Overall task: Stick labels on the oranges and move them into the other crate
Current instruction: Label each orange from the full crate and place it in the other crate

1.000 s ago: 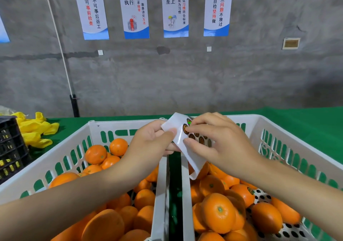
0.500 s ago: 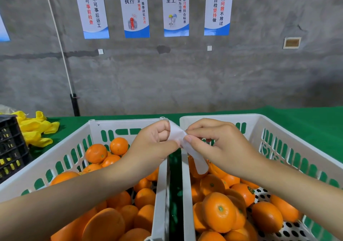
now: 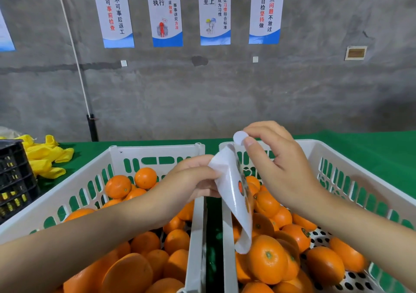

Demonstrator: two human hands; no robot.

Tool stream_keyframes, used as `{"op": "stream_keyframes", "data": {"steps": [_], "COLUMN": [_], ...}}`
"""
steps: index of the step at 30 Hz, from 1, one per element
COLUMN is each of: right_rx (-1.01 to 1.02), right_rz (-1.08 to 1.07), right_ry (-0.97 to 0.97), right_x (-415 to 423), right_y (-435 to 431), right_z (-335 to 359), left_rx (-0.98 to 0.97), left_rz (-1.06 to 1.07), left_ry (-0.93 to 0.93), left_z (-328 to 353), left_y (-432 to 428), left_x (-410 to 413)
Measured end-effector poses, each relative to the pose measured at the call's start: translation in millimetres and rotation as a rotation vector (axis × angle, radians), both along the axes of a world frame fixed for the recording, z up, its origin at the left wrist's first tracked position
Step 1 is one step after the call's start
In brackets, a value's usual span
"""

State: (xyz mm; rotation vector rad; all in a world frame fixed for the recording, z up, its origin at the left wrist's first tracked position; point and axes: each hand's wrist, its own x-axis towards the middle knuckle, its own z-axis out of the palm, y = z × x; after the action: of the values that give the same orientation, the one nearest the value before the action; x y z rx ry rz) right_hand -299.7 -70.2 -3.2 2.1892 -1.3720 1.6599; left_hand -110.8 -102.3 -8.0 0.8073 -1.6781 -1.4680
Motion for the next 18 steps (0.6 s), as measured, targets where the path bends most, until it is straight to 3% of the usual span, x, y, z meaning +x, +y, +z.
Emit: {"op": "stream_keyframes", "data": {"steps": [5, 8, 12, 18], "right_rx": [0.129, 0.261, 0.347, 0.350], "right_rz": [0.054, 0.155, 0.267, 0.206], "right_ry": [-0.013, -0.069, -0.128, -0.052], "right_x": [1, 2, 7, 7], "right_y": [3, 5, 6, 1], "right_z": [2, 2, 0, -5], "left_rx": [0.241, 0.270, 0.083, -0.248], "left_rz": [-0.240, -0.266, -0.104, -0.013], "left_ry": [0.064, 0.030, -0.050, -0.230], "left_z": [7, 9, 5, 2], "left_y": [10, 11, 9, -7], "left_x": [-1, -1, -4, 6]}}
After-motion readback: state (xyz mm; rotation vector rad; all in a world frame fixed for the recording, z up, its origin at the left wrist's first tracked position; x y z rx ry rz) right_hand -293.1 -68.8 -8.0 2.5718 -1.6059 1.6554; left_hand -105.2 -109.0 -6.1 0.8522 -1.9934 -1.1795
